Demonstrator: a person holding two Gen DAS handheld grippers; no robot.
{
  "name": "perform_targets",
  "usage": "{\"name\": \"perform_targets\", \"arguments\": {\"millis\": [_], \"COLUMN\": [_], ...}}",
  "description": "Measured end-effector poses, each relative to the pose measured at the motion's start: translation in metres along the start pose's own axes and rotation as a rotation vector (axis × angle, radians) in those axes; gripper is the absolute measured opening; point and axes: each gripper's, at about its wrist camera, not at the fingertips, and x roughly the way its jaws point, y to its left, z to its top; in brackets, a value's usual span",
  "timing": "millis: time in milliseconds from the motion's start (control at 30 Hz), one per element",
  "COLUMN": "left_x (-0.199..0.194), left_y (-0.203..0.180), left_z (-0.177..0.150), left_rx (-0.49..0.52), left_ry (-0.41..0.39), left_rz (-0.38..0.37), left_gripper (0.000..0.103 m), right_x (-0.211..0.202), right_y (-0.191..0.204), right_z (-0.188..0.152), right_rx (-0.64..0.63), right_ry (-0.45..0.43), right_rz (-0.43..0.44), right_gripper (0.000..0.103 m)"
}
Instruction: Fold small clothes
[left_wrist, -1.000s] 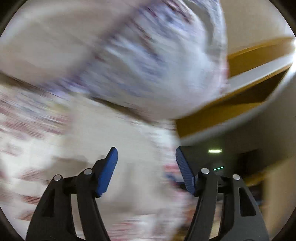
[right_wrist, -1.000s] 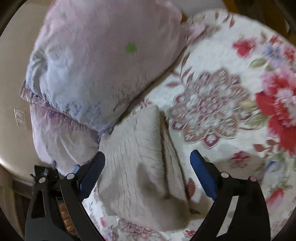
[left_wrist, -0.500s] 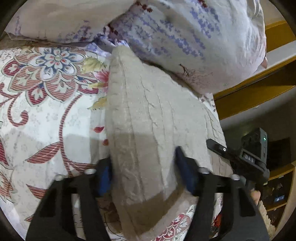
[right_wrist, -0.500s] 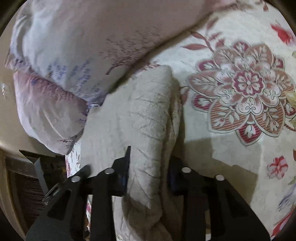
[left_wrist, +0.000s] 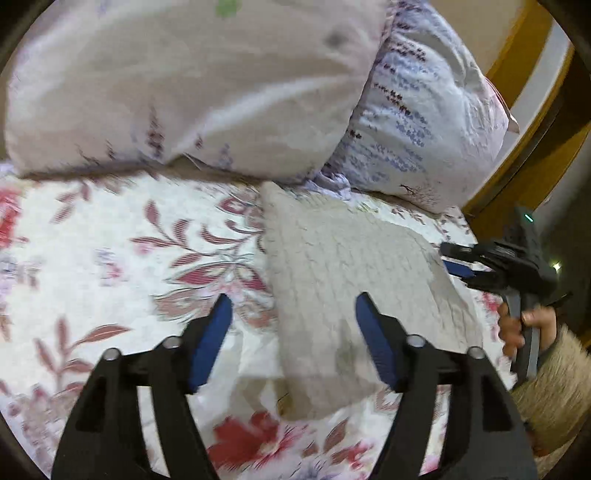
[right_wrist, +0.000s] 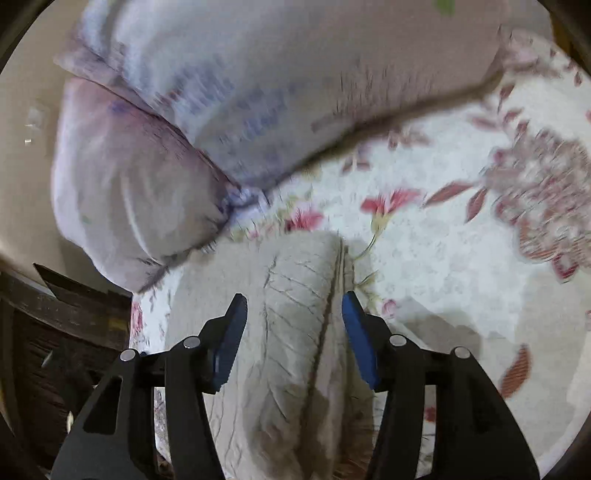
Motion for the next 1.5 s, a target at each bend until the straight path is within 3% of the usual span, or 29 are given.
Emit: {"name": "perform_targets", "arguments": {"millis": [33, 100, 167, 267, 300, 367, 400, 433, 567, 733, 800, 933, 1233, 1500], "left_x": [-0.008, -0.021, -0.026, -0.03, -0.031, -0.027, -0.025, -0.022, -0.013, 0.009, 0.017, 0.02, 0.021, 0.022], "left_y": [0.0, 0.004, 0.0, 0.003, 0.003, 0.003, 0.003, 0.001, -0.005, -0.01, -0.009, -0.013, -0.012, -0.011], "left_z": [-0.003, -0.014, -0.024, -0.042, -0.048, -0.059, -0.062, -0.067, -0.083, -0.096, -0.101, -0.103, -0.099, -0.1], "left_rx": [0.02, 0.049, 0.076, 0.095, 0.101, 0.117, 0.123, 0.129, 0.126, 0.112, 0.091, 0.113, 0.092, 0.09], "left_ry": [-0.002, 0.006, 0.005, 0.025, 0.039, 0.078, 0.089, 0.103, 0.137, 0.2, 0.235, 0.222, 0.283, 0.283], "left_rz": [0.027, 0.076, 0.131, 0.169, 0.184, 0.232, 0.243, 0.255, 0.251, 0.277, 0.281, 0.317, 0.332, 0.336], "left_gripper": [0.077, 0.088, 0.097, 0.101, 0.101, 0.101, 0.101, 0.101, 0.101, 0.101, 0.101, 0.101, 0.101, 0.101], "right_x": [0.01, 0.007, 0.011, 0.004, -0.007, -0.032, -0.044, -0.054, -0.068, -0.036, -0.026, -0.012, -0.008, -0.007], "right_y": [0.005, -0.003, -0.012, 0.005, 0.012, 0.017, 0.02, 0.023, 0.031, 0.029, 0.033, 0.042, 0.039, 0.036], "right_z": [0.004, 0.014, 0.024, 0.02, 0.011, -0.014, -0.031, -0.048, -0.121, -0.166, -0.171, -0.182, -0.186, -0.182], "right_rx": [-0.027, 0.033, 0.123, 0.07, 0.027, -0.036, -0.068, -0.101, -0.225, -0.255, -0.277, -0.332, -0.269, -0.264], "right_ry": [-0.001, -0.076, -0.098, -0.118, -0.14, -0.193, -0.228, -0.26, -0.291, -0.155, -0.137, -0.148, -0.127, -0.127], "right_rz": [-0.074, -0.135, -0.142, -0.151, -0.157, -0.19, -0.212, -0.241, -0.327, -0.402, -0.427, -0.511, -0.536, -0.539], "right_gripper": [0.009, 0.009, 0.009, 0.011, 0.017, 0.039, 0.063, 0.077, 0.077, 0.077, 0.077, 0.085, 0.102, 0.102]}}
